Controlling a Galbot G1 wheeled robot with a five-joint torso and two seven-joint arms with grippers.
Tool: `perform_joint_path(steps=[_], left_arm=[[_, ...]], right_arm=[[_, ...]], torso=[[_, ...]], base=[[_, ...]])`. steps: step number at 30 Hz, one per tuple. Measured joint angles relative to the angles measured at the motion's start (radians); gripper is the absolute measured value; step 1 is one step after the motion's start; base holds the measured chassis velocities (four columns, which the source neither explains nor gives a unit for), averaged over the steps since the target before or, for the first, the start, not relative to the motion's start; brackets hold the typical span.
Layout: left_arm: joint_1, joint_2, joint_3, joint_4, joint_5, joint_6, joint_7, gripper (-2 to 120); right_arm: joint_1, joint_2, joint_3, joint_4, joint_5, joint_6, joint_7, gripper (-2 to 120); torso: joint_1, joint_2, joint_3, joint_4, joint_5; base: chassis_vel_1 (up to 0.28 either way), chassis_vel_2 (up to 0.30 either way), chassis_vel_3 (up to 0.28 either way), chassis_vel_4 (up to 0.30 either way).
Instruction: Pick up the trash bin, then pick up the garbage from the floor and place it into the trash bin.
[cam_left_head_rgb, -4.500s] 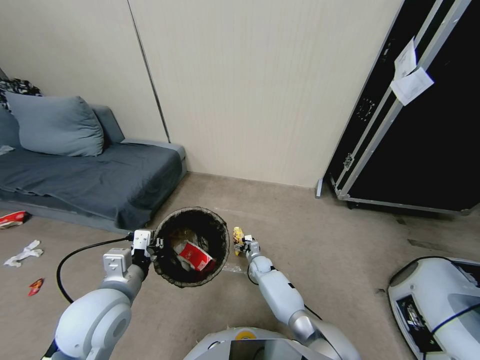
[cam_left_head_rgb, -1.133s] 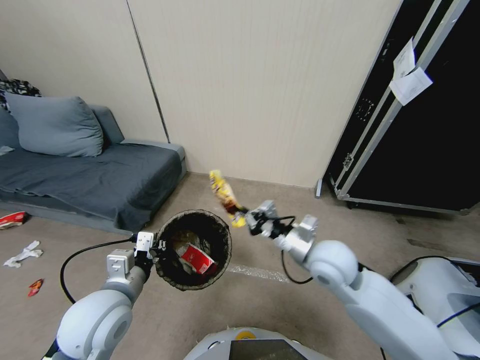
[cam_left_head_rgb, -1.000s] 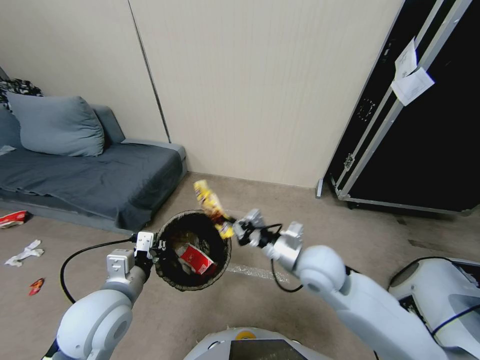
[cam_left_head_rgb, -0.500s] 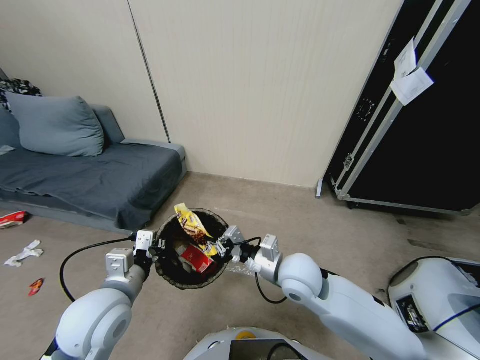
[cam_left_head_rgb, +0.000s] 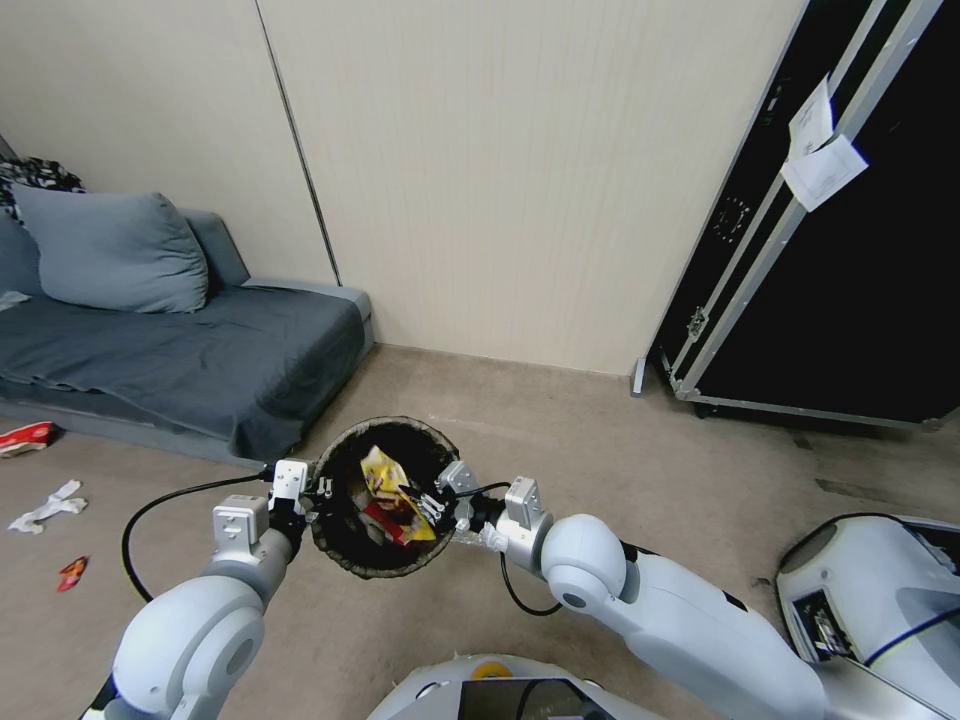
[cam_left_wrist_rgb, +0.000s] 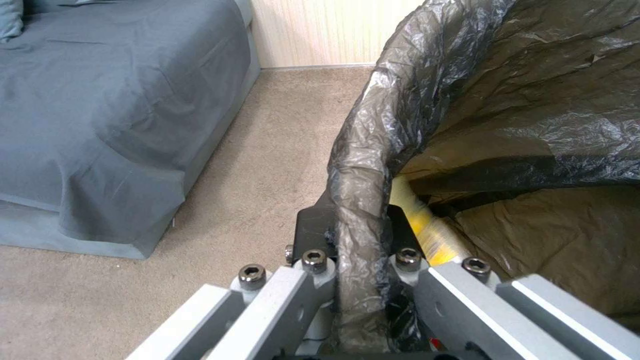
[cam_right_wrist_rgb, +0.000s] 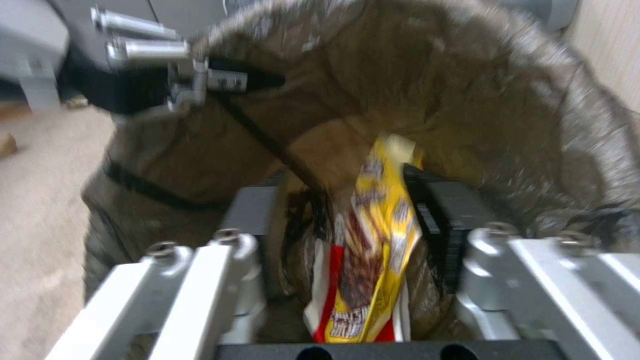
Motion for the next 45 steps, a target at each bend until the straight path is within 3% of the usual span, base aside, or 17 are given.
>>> perform_joint_path(steps=[6, 11, 14, 16, 20, 23, 24, 25, 30, 32, 33, 36, 38, 39, 40, 43, 45], left_arm=[[0.001, 0.000, -0.003, 0.000, 0.000, 0.000, 0.000, 1], [-0.002, -0.007, -0.003, 0.000, 0.000, 0.000, 0.000, 1], [-0.005, -0.012, -0.002, 0.000, -0.002, 0.000, 0.000, 1], [-0.003, -0.020, -0.002, 0.000, -0.004, 0.000, 0.000, 1], [0.003, -0.029, -0.005, 0.000, -0.002, 0.000, 0.000, 1], [0.012, -0.046, -0.009, 0.000, 0.011, 0.000, 0.010, 1], [0.015, -0.059, -0.012, 0.000, 0.020, 0.000, 0.020, 1], [0.015, -0.059, -0.012, 0.000, 0.020, 0.000, 0.020, 1], [0.021, -0.088, -0.016, 0.000, 0.044, 0.000, 0.047, 1], [0.017, -0.098, -0.010, 0.000, 0.069, 0.000, 0.065, 1], [0.017, -0.098, -0.010, 0.000, 0.069, 0.000, 0.065, 1], [0.027, -0.110, -0.007, 0.000, 0.085, 0.000, 0.077, 1], [0.030, -0.111, -0.009, 0.000, 0.089, 0.000, 0.078, 1], [0.034, -0.118, -0.011, 0.000, 0.096, 0.000, 0.079, 1], [0.034, -0.118, -0.011, 0.000, 0.096, 0.000, 0.079, 1], [0.034, -0.127, -0.011, 0.000, 0.101, 0.000, 0.080, 1], [0.034, -0.128, -0.011, 0.000, 0.103, 0.000, 0.082, 1]], right_arm=[[-0.021, -0.014, 0.046, 0.039, 0.028, 0.024, 0.008, 78], [-0.081, -0.066, 0.163, 0.115, 0.066, 0.035, 0.008, 98], [-0.111, -0.098, 0.239, 0.157, 0.096, 0.044, 0.008, 100], [-0.181, -0.148, 0.393, 0.225, 0.118, 0.061, 0.001, 100], [-0.246, -0.180, 0.482, 0.248, 0.109, 0.084, 0.014, 100], [-0.406, -0.209, 0.601, 0.253, -0.007, 0.154, 0.080, 100], [-0.536, -0.196, 0.699, 0.253, -0.156, 0.219, 0.061, 100], [-0.536, -0.196, 0.699, 0.253, -0.156, 0.219, 0.061, 100], [-0.727, -0.077, 0.838, 0.207, -0.369, 0.356, 0.028, 100], [-0.837, 0.046, 0.897, 0.188, -0.493, 0.398, 0.007, 100], [-0.837, 0.046, 0.897, 0.188, -0.493, 0.398, 0.007, 100], [-0.926, 0.245, 0.905, 0.174, -0.647, 0.416, -0.011, 100], [-0.935, 0.277, 0.897, 0.171, -0.669, 0.419, -0.011, 100], [-0.959, 0.353, 0.872, 0.168, -0.721, 0.427, -0.011, 100], [-0.959, 0.353, 0.872, 0.168, -0.721, 0.427, -0.011, 100], [-1.017, 0.474, 0.840, 0.156, -0.822, 0.484, -0.027, 100], [-1.025, 0.487, 0.838, 0.153, -0.840, 0.497, -0.029, 100]], torso=[[0.000, 0.000, 0.000, 0.0001, 0.0001], [0.000, 0.000, 0.000, 0.0000, 0.0002], [0.000, 0.000, 0.000, 0.0001, 0.0003], [0.000, 0.000, 0.000, 0.0000, 0.0002], [0.000, 0.000, 0.000, -0.0002, 0.0001], [0.000, 0.000, 0.000, 0.0005, 0.0003], [0.000, 0.000, 0.000, 0.0000, 0.0001], [0.000, 0.000, 0.000, 0.0000, 0.0001], [0.000, 0.000, 0.000, -0.0002, 0.0005], [0.000, 0.000, 0.000, 0.0000, 0.0001], [0.000, 0.000, 0.000, 0.0000, 0.0001], [0.000, 0.000, 0.000, -0.0005, 0.0000], [0.000, 0.000, 0.000, -0.0005, 0.0003], [0.000, 0.000, 0.000, 0.0005, -0.0004], [0.000, 0.000, 0.000, 0.0005, -0.0004], [0.000, 0.000, 0.000, -0.0002, -0.0003], [0.000, 0.000, 0.000, -0.0001, -0.0004]], base=[[0.000, 0.000, 0.000, 0.000], [0.000, 0.000, 0.000, 0.000], [0.000, 0.000, 0.000, 0.000], [0.000, 0.000, 0.000, 0.000], [0.000, 0.000, 0.000, 0.000], [0.000, 0.000, 0.000, 0.000], [0.000, 0.000, 0.000, 0.000], [0.000, 0.000, 0.000, 0.000], [0.000, 0.000, 0.000, 0.000], [0.000, 0.000, 0.000, 0.000], [0.000, 0.000, 0.000, 0.000], [0.000, 0.000, 0.000, 0.000], [0.000, 0.000, 0.000, 0.000], [0.000, 0.000, 0.000, 0.000], [0.000, 0.000, 0.000, 0.000], [0.000, 0.000, 0.000, 0.000], [0.000, 0.000, 0.000, 0.000]])
